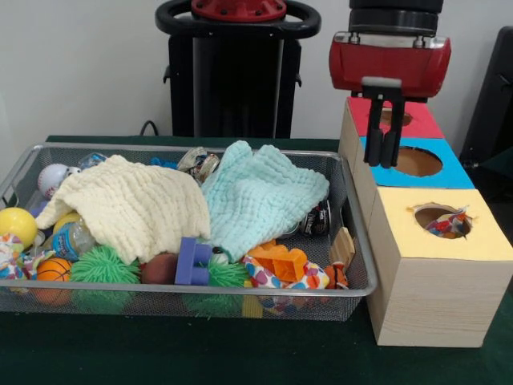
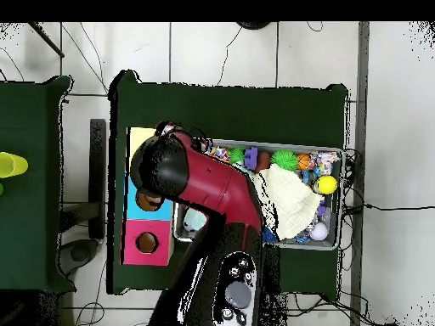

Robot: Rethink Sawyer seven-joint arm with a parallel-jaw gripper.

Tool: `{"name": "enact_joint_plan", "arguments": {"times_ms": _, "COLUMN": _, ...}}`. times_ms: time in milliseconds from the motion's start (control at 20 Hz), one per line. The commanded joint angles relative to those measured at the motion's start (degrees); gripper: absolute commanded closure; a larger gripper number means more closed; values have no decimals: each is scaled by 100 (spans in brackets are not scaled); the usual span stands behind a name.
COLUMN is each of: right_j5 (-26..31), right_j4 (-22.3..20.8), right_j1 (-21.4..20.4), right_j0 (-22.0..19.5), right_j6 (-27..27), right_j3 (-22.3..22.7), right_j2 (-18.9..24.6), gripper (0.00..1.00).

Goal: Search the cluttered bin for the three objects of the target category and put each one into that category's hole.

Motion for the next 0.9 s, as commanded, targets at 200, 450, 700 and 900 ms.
{"name": "enact_joint_plan", "arguments": {"times_ms": 200, "right_j5": -595, "right_j4": -618, "right_j1": 820, "right_j0": -496, "right_j6": 256, "right_j3": 228, "right_j2": 947, "gripper": 100}}
{"name": "enact_joint_plan", "arguments": {"times_ms": 450, "right_j5": -672, "right_j4": -856, "right_j1": 1090, "right_j0": -660, "right_j6": 233, "right_j3": 88, "right_j2": 1004, "gripper": 100}}
{"name": "enact_joint_plan", "arguments": {"times_ms": 700, "right_j5": -553, "right_j4": -1010, "right_j1": 1137, "right_j0": -570, "right_j6": 394, "right_j3": 38, "right_j2": 775, "gripper": 100}}
{"name": "enact_joint_plan", "arguments": {"times_ms": 900, "right_j5": -675, "right_j4": -1125, "right_j1": 1140, "right_j0": -658, "right_j6": 440, "right_j3": 126, "right_j2": 879, "gripper": 100}}
